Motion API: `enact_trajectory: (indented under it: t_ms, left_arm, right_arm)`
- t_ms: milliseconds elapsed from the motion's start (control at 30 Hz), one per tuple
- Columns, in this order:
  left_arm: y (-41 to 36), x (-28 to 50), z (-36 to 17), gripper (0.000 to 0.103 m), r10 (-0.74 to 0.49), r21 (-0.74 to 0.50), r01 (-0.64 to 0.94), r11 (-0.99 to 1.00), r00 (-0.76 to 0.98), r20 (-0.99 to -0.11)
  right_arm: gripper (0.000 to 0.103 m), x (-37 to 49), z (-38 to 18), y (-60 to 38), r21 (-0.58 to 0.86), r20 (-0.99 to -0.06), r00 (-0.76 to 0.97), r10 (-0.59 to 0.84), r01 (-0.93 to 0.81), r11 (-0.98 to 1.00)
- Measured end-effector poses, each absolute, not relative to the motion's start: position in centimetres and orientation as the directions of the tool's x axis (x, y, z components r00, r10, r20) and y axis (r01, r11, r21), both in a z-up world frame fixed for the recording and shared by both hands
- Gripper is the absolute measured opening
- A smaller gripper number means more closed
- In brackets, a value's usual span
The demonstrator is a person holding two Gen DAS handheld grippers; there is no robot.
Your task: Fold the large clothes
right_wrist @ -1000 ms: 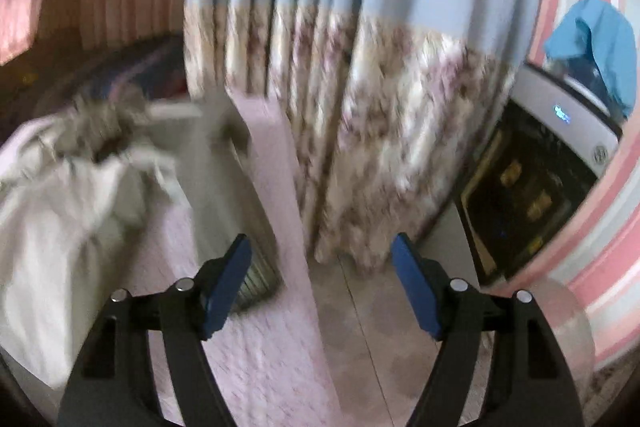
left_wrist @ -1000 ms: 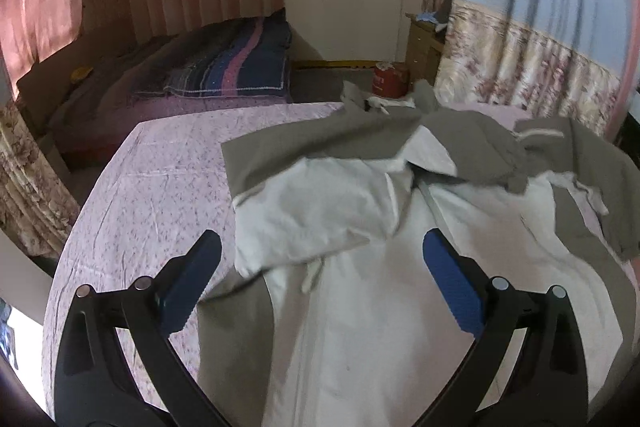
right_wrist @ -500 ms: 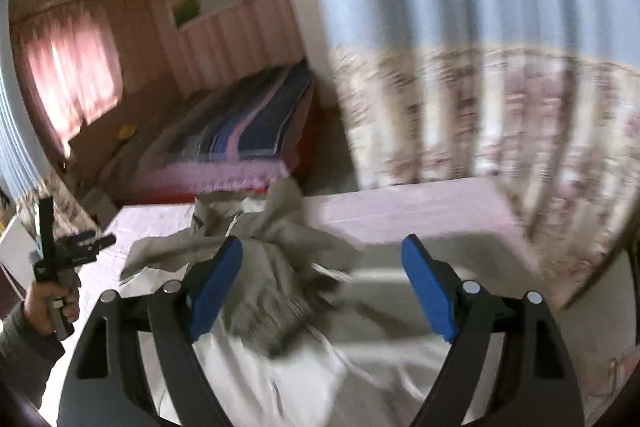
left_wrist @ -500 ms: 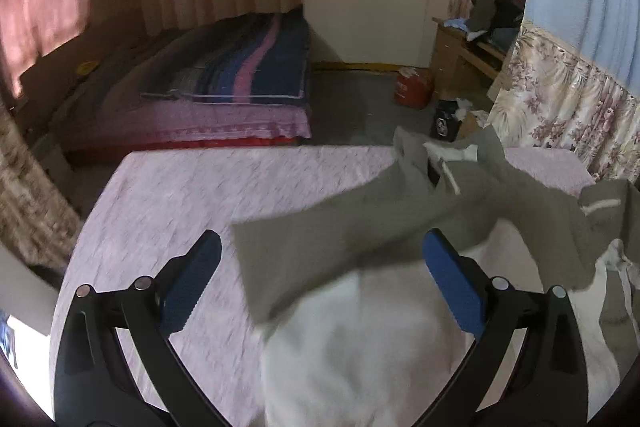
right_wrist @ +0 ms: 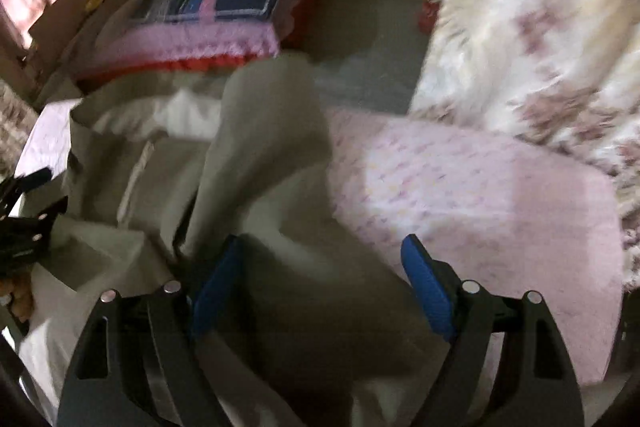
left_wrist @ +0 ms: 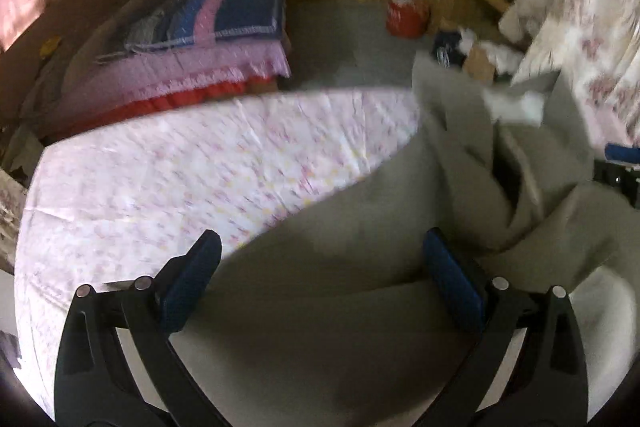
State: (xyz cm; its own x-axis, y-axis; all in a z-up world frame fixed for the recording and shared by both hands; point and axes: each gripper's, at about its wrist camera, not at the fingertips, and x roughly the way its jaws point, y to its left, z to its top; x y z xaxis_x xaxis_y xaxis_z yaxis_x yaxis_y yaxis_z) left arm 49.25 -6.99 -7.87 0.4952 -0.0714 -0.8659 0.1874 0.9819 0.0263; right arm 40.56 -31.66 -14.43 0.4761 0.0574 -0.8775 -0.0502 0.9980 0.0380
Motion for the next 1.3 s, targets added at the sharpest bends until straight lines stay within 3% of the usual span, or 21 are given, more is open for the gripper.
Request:
enact_trajectory:
  t_ms: [67,100,133,167,200,233,400,533,600,700,733,800,867,933,1033,1233,1267,1300]
  left_arm:
    - [-7.3,49.5,-8.6,0.094,-0.065,0.049,0.209,0.977,0.507,-0.859]
    - [-7.4,49.5,-8.8,0.09,-0.082,0.041,0.223,0.974,0.514,-0.854]
    - [-7.4,49.4,-8.6,0.071,-0.118,0.012,0.237,0.971,0.525,-0.843]
    - [-7.5,49.5,-8.4,0.038,-0.123,0.009,0.239,0.971,0.534,-0.837]
    - [-7.9,49.5,-8.0,0.025,-0.128,0.013,0.249,0.968,0.54,-0.832]
    - [-8.2,49.6,-7.8,0.005,-0.127,0.019,0.256,0.967,0.54,-0.832]
    - [-8.7,50.0,-5.6,0.002,-0.099,0.068,0.242,0.968,0.615,-0.782]
    - [-9.2,50.5,-3.0,0.002,-0.045,0.135,0.195,0.971,0.71,-0.703]
    - [-10.1,50.9,-3.4,0.004,-0.004,0.188,0.186,0.964,0.72,-0.694]
    - [-10.1,50.9,-5.7,0.013,0.013,0.209,0.199,0.958,0.693,-0.721]
    - [-9.7,50.7,-5.6,0.018,0.001,0.19,0.197,0.962,0.691,-0.723]
    - [-8.1,49.5,-4.9,0.038,-0.044,0.131,0.198,0.971,0.69,-0.722]
    - [-6.1,47.0,-2.8,0.086,-0.053,0.114,0.179,0.977,0.724,-0.688]
    - [-4.3,43.9,-1.2,0.097,-0.06,0.107,0.173,0.979,0.748,-0.661]
    - [-2.9,40.0,-1.0,0.099,0.003,0.166,0.148,0.975,0.737,-0.676]
    - [-1.6,34.1,-3.4,0.1,-0.044,0.019,0.083,0.996,0.697,-0.716]
    - [-1.6,33.6,-3.9,0.1,-0.054,0.005,0.083,0.997,0.688,-0.723]
    - [-1.9,33.2,-4.4,0.1,-0.056,0.002,0.084,0.996,0.679,-0.732]
  right_arm:
    - [0.044,40.5,-15.0,-31.4,0.041,-0.871,0.487,0.067,-0.064,0.997]
    - [0.024,40.4,-15.0,-31.1,0.045,-0.865,0.496,0.078,-0.078,0.996]
    - [0.015,40.2,-14.8,-30.9,0.061,-0.861,0.499,0.097,-0.088,0.994]
    - [0.013,40.1,-14.5,-30.7,0.065,-0.854,0.509,0.106,-0.096,0.993]
    - [0.009,40.0,-14.2,-30.6,0.061,-0.846,0.523,0.107,-0.104,0.993]
    - [0.008,39.9,-13.7,-30.5,0.062,-0.834,0.54,0.111,-0.107,0.992]
    - [0.007,39.5,-10.2,-30.8,0.069,-0.756,0.643,0.118,-0.102,0.992]
    - [0.006,40.3,-8.7,-29.7,-0.019,-0.703,0.709,0.048,-0.085,0.996]
    - [0.008,40.9,-8.7,-30.4,-0.067,-0.664,0.745,-0.053,0.011,0.998]
    - [0.029,41.4,-8.9,-32.5,0.061,-0.728,0.685,-0.003,0.069,0.996]
    - [0.047,40.2,-8.3,-33.1,0.116,-0.723,0.689,0.043,0.059,0.992]
    - [0.066,38.1,-7.3,-33.1,0.102,-0.721,0.69,0.062,0.017,0.995]
    - [0.067,34.1,-6.5,-32.6,0.055,-0.733,0.677,0.063,-0.033,0.998]
    - [0.072,30.1,-6.6,-32.6,0.042,-0.739,0.671,0.054,-0.034,0.999]
    - [0.073,25.9,-8.3,-32.8,0.068,-0.752,0.657,0.051,0.001,0.998]
    - [0.071,25.1,-12.5,-32.5,0.206,-0.762,0.63,0.149,0.019,0.978]
    - [0.067,24.8,-13.1,-32.3,0.228,-0.758,0.629,0.173,0.008,0.974]
    - [0.052,24.6,-13.1,-32.1,0.235,-0.747,0.64,0.182,-0.001,0.972]
